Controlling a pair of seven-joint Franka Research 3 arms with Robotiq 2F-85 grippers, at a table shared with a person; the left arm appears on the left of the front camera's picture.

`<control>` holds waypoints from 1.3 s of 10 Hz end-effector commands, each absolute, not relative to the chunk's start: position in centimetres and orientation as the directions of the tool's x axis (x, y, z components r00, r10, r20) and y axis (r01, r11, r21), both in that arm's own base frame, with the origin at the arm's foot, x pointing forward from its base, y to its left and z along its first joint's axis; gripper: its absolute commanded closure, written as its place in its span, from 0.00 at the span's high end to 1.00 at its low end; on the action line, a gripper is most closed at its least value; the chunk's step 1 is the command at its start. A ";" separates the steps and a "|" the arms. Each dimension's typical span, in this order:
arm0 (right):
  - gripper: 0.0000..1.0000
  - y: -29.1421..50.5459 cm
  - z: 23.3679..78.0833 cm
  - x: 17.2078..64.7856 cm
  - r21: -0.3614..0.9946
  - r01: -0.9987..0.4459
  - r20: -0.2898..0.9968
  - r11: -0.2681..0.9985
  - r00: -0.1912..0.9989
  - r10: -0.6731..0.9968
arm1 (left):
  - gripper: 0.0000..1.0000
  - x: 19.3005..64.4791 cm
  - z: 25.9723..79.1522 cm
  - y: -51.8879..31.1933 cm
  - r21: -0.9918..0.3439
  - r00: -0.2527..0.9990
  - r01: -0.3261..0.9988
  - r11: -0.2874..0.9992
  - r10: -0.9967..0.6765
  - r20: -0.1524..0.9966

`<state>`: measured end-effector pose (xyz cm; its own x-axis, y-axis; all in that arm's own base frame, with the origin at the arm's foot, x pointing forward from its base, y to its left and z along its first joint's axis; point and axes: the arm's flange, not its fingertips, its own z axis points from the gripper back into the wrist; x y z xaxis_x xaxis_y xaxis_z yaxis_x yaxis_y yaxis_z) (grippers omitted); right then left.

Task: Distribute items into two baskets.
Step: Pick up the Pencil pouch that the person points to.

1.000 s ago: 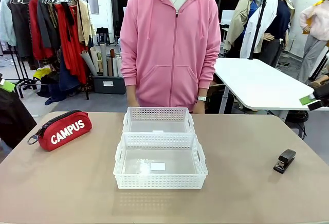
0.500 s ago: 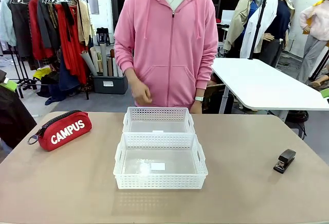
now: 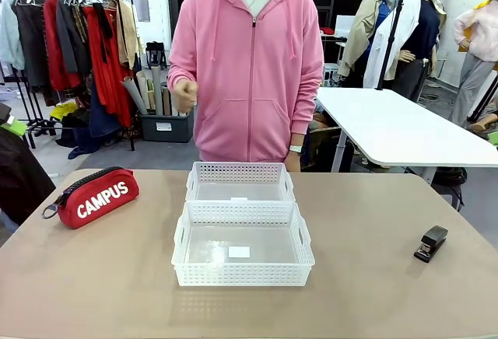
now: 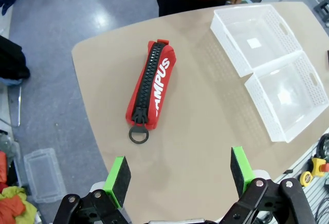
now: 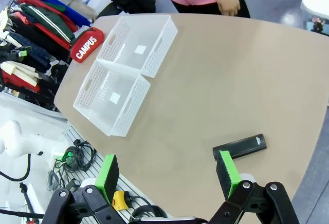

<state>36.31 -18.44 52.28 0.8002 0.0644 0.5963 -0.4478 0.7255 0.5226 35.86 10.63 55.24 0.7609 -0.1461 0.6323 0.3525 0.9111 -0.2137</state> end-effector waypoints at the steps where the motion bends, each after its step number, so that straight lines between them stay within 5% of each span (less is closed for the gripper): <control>1: 1.00 -17.5 52.9 35.5 0.547 -0.438 0.604 0.714 0.797 0.027 | 1.00 36.0 55.4 10.6 -0.232 0.757 0.354 0.906 -0.132 0.640; 13: 1.00 -18.4 52.3 36.3 0.523 -0.448 0.596 0.726 0.800 0.064 | 1.00 35.9 55.2 10.6 -0.214 0.761 0.352 0.911 -0.146 0.632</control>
<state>36.32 -18.39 52.19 0.8038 0.0643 0.5915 -0.4457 0.7236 0.5270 35.86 10.59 55.26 0.7609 -0.1470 0.6320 0.3528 0.9111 -0.2130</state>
